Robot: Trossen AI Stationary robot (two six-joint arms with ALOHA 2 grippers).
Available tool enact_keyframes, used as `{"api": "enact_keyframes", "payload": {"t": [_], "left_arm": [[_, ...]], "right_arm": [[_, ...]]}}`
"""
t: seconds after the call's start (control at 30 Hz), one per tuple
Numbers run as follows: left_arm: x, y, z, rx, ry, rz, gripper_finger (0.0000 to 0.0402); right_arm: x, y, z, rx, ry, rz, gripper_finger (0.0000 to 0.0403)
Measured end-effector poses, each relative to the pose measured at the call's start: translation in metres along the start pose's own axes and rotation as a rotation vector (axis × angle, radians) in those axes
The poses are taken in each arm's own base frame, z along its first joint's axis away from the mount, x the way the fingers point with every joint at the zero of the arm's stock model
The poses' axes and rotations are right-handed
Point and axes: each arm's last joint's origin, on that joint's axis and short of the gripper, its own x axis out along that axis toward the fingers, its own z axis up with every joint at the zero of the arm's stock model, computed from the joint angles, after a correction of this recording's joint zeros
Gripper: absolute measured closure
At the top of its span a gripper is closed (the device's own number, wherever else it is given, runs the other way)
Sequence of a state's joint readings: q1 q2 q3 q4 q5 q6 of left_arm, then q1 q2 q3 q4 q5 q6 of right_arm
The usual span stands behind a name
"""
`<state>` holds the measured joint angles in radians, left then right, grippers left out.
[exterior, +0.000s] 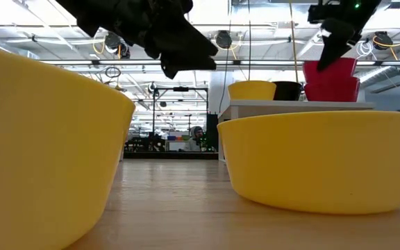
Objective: Pick & Place Mini bowls
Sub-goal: Stack the red bowl on top of the red bowl on the shelf, then stack the black patterned bowl on top of the black patterned bowl on the shelf
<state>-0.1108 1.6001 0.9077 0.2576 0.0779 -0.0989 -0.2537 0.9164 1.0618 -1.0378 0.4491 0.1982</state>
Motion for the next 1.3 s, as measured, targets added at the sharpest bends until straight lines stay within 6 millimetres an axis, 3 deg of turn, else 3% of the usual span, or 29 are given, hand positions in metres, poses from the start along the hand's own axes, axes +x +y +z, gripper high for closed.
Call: {"api": "enact_keyframes", "payload": {"t": [0.27, 0.6, 0.83, 0.97, 1.17, 1.3], "left_arm": [[0.0, 0.0, -0.006, -0.024, 0.063, 0.004, 0.0218], [-0.003, -0.001, -0.012, -0.084, 0.138, -0.019, 0.0218], [-0.026, -0.006, -0.022, -0.325, 0.373, -0.061, 0.0218], [-0.043, -0.018, -0.036, -0.483, 0.592, -0.071, 0.0218], [-0.062, -0.044, -0.055, -0.787, 0.849, 0.109, 0.0218], [-0.068, -0.064, -0.062, -0.859, 0.894, 0.201, 0.0218]], "right_arm": [[0.009, 0.0, 0.003, -0.004, 0.044, -0.021, 0.0396], [0.008, 0.0, 0.002, -0.065, 0.047, -0.019, 0.0321], [-0.001, -0.004, 0.006, -0.077, -0.056, -0.005, 0.0266], [-0.007, -0.006, 0.009, -0.069, -0.14, 0.005, 0.025], [-0.012, -0.008, 0.011, -0.066, -0.19, 0.009, 0.0246], [-0.012, -0.007, 0.014, -0.072, -0.212, 0.011, 0.0245]]}}
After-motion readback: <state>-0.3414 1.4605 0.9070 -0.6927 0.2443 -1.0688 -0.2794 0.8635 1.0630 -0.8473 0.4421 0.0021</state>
